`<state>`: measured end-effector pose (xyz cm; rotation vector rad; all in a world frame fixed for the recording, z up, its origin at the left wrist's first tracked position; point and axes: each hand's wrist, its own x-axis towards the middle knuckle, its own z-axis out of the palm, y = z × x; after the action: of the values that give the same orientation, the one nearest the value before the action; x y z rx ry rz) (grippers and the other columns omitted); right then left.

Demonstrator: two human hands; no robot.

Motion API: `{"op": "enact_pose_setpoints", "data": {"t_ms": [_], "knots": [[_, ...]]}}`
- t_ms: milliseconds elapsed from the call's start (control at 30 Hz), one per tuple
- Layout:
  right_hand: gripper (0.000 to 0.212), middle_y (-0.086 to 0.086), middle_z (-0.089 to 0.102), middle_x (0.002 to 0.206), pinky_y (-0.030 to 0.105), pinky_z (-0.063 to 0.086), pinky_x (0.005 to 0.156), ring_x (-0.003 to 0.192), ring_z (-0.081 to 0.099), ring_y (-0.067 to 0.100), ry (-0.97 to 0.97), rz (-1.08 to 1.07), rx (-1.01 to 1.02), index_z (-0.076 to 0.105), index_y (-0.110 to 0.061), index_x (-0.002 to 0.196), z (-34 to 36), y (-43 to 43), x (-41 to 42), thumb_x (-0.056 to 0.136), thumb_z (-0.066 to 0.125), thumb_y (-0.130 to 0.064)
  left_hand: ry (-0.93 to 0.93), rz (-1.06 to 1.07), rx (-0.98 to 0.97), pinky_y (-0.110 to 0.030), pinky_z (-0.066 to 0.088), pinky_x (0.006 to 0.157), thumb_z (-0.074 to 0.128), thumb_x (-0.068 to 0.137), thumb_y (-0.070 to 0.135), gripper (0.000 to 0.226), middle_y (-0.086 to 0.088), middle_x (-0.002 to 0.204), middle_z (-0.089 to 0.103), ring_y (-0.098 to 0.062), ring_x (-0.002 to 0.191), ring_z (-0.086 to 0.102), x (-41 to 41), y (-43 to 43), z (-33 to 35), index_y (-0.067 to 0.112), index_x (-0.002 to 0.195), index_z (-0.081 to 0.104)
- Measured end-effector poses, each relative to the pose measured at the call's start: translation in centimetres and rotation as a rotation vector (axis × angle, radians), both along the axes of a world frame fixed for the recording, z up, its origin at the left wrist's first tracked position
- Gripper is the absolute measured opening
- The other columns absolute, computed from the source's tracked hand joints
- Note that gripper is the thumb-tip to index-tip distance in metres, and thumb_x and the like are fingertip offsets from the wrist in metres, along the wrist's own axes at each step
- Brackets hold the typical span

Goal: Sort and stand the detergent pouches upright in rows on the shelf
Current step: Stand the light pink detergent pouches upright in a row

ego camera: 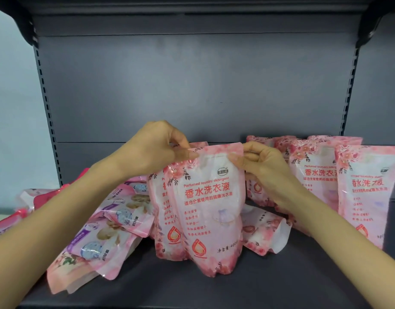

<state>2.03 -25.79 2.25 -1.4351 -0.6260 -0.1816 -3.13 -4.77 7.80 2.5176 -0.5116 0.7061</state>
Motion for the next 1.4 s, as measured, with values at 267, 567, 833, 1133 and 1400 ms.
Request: {"op": "enact_pose_setpoints", "data": {"t_ms": [267, 567, 833, 1133, 1400], "knots": [[0.014, 0.006, 0.074, 0.09, 0.03, 0.059, 0.067, 0.082, 0.072, 0.019, 0.024, 0.023, -0.166, 0.066, -0.005, 0.092, -0.8, 0.2, 0.0, 0.079, 0.068, -0.006, -0.002, -0.004, -0.108, -0.014, 0.05, 0.075, 0.072, 0.075, 0.027, 0.005, 0.008, 0.085, 0.073, -0.003, 0.078, 0.066, 0.4, 1.2, -0.6, 0.022, 0.076, 0.074], [0.013, 0.007, 0.074, 0.091, 0.032, 0.06, 0.068, 0.085, 0.071, 0.021, 0.088, 0.063, -0.091, 0.065, -0.004, 0.092, -1.3, 0.7, 0.5, 0.079, 0.068, -0.005, -0.04, 0.021, -0.13, -0.017, 0.052, 0.075, 0.072, 0.077, 0.027, 0.005, 0.015, 0.084, 0.072, 0.004, 0.077, 0.065, -0.2, 1.0, -0.5, 0.023, 0.076, 0.073], [0.022, 0.005, 0.073, 0.097, 0.031, 0.059, 0.074, 0.09, 0.07, 0.017, 0.068, 0.119, -0.239, 0.064, -0.004, 0.101, -1.4, 0.6, 1.0, 0.081, 0.068, -0.011, -0.005, 0.078, -0.105, -0.035, 0.055, 0.078, 0.067, 0.079, 0.036, 0.015, 0.007, 0.084, 0.073, -0.009, 0.076, 0.067, -0.6, 1.6, -1.2, 0.022, 0.079, 0.072], [0.034, 0.001, 0.073, 0.092, 0.028, 0.057, 0.078, 0.09, 0.07, 0.013, 0.13, -0.008, -0.363, 0.067, -0.011, 0.095, -2.7, -2.3, 3.8, 0.091, 0.05, -0.04, -0.164, 0.102, -0.031, 0.004, 0.035, 0.075, 0.07, 0.078, 0.028, 0.008, 0.009, 0.108, 0.061, -0.003, 0.087, 0.058, -0.2, 1.7, -1.9, 0.021, 0.08, 0.073], [0.019, 0.0, 0.069, 0.107, 0.024, 0.051, 0.086, 0.101, 0.063, 0.008, 0.219, -0.095, -0.582, 0.066, -0.01, 0.105, -6.1, -4.1, 8.5, 0.087, 0.064, -0.017, -0.161, 0.114, -0.097, -0.001, 0.045, 0.059, 0.068, 0.076, 0.027, 0.015, 0.005, 0.085, 0.071, 0.005, 0.073, 0.064, 0.1, 1.8, -2.2, 0.015, 0.084, 0.074]]}}
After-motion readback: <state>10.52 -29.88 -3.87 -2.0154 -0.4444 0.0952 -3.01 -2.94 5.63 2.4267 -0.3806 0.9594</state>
